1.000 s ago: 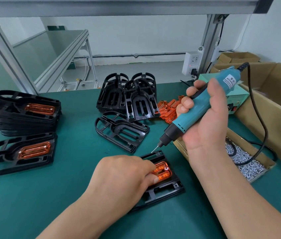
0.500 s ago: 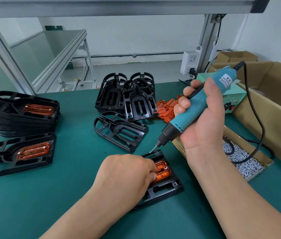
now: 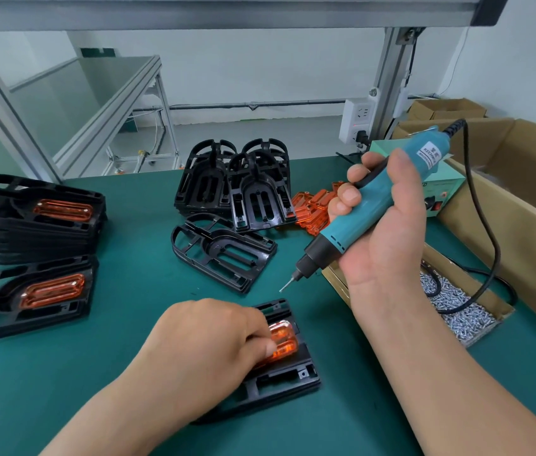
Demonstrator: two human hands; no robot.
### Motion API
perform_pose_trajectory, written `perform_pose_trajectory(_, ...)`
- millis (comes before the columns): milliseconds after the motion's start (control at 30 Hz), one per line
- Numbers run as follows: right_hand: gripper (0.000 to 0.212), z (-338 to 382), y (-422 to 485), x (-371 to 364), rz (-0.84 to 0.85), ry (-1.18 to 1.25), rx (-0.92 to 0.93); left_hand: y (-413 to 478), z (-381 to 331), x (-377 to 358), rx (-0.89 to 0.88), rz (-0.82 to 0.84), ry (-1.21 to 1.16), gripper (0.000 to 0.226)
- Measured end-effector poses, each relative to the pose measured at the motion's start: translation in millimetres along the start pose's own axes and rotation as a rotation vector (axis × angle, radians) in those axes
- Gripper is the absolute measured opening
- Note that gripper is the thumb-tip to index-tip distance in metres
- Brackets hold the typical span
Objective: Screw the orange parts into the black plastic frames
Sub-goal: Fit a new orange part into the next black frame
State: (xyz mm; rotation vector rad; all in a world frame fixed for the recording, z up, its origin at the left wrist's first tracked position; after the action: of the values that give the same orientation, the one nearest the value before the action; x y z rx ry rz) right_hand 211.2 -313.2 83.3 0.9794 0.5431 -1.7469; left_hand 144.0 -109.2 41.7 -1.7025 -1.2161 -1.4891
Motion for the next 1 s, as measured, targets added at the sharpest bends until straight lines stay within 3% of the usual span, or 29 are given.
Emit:
perform_pose_trajectory(100, 0.022, -0.2, -0.5, 0.0, -0.003, -0.002, 0.001, 2.7, 9.5, 12.9, 0.127, -0.137, -0.100, 0.027)
perform_pose_trajectory(167, 0.022, 0.1, -1.0, -0.1, -0.003, -0.001, 0.004, 5.8, 9.9, 17.7, 0.143, -0.208, -0.067, 0.042)
perform_pose_trajectory(333, 0.021, -1.7, -2.3, -1.7, 0.002, -0.006, -0.005, 13.4, 1.8, 3.0, 0.114, -0.151, 0.108, 0.076)
perform_pose_trajectory(700, 0.022, -2.7, -2.6, -0.3, -0.015, -0.020, -0.001, 16.9, -0.3, -6.4, 0.119, -0.094, 0.210, 0.069)
perform_pose_trajectory(1000, 0.020, -1.1, -0.7, 0.2, -0.016, -0.005, -0.001, 7.4, 15.3, 8.2, 0.172, -0.104, -0.057, 0.061)
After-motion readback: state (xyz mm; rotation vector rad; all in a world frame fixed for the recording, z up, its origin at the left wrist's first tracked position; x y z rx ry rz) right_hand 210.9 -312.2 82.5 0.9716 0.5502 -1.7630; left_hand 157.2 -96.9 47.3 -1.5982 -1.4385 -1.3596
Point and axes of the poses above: each hand's wrist, its own y-axis towards the middle knuckle, its own x-axis out of the back of the hand, z = x × y, the point moved 8 cm from there along y, towards the middle knuckle, and after that the axes turned 8 degrees about -z, right-handed, at the moved point
